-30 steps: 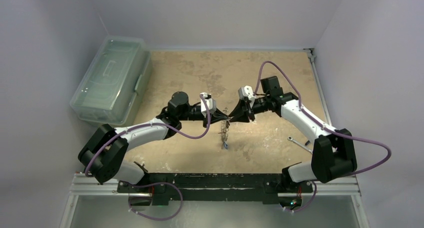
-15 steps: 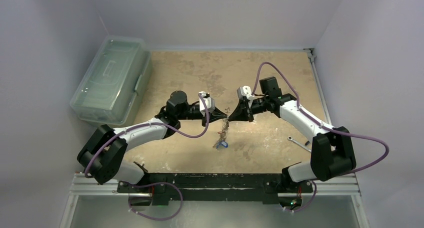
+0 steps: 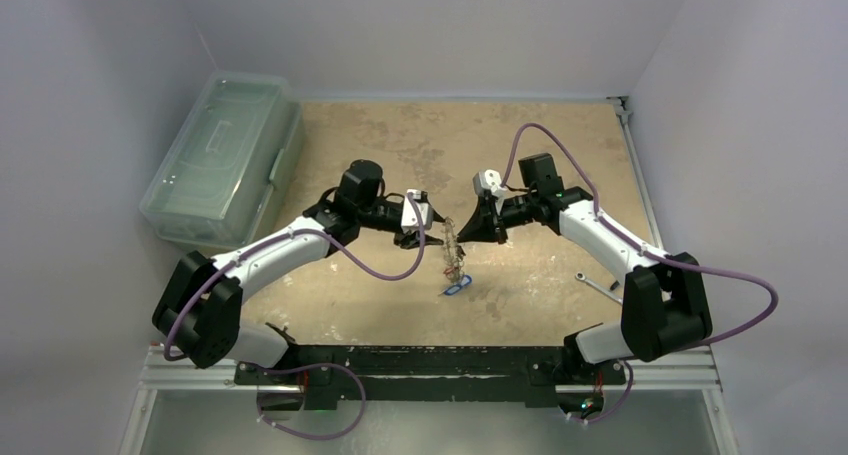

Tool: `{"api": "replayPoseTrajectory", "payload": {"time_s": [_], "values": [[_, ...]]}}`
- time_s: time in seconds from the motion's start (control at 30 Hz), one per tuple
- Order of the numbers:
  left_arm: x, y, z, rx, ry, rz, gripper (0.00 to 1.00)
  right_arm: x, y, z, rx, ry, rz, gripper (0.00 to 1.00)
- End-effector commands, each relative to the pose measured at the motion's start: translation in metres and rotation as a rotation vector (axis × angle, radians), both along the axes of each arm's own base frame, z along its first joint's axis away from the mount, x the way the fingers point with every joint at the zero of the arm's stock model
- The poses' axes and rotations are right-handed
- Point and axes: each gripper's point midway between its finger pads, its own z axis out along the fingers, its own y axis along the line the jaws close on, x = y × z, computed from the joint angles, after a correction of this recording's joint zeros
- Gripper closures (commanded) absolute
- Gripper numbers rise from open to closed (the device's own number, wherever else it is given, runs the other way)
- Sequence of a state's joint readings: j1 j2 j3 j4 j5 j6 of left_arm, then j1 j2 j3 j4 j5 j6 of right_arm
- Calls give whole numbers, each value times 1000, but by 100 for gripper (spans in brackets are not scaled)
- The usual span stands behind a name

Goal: Remove the keys from the keyring

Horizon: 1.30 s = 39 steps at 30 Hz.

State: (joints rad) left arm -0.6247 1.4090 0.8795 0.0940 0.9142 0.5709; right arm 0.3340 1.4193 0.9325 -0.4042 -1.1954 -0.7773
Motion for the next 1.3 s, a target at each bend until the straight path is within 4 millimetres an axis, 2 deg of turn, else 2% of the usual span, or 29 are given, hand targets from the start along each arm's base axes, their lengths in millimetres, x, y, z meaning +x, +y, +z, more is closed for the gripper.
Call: {"api": "replayPoseTrajectory", "payload": {"time_s": [0.0,0.23,0.37,0.53,0.6,0.7,0.8,0.93,1.0,1.1,1.17,1.2,1.27], "values": [[-11,-4,2,23,20,-51,56,-1,4,15,28,-18,10,100],[-10,-18,-3,33,117,29,59,1,4,16,25,-13,-2,100],[-9,-21,-10,57,165,69,64,2,4,17,25,-9,-7,100],[-13,-22,-16,85,187,79,75,4,4,16,21,-5,-23,100],[-12,-23,-16,85,184,85,85,5,4,15,20,1,-32,100],[-14,-26,-15,87,171,82,94,6,4,15,18,2,-38,100],[-17,-29,-17,104,155,78,95,6,4,15,17,5,-45,100],[-18,-35,-17,114,139,89,89,7,4,15,16,8,-48,100],[-15,-36,-18,120,136,109,100,6,4,15,18,11,-48,100],[-14,-33,-16,126,136,123,100,6,6,16,26,19,-44,100],[-14,-28,-7,84,145,105,100,8,6,15,27,29,-44,100],[-13,-26,1,41,156,103,100,9,6,13,26,39,-45,98],[-13,-25,15,-36,172,101,100,9,7,8,21,63,-41,74]]}}
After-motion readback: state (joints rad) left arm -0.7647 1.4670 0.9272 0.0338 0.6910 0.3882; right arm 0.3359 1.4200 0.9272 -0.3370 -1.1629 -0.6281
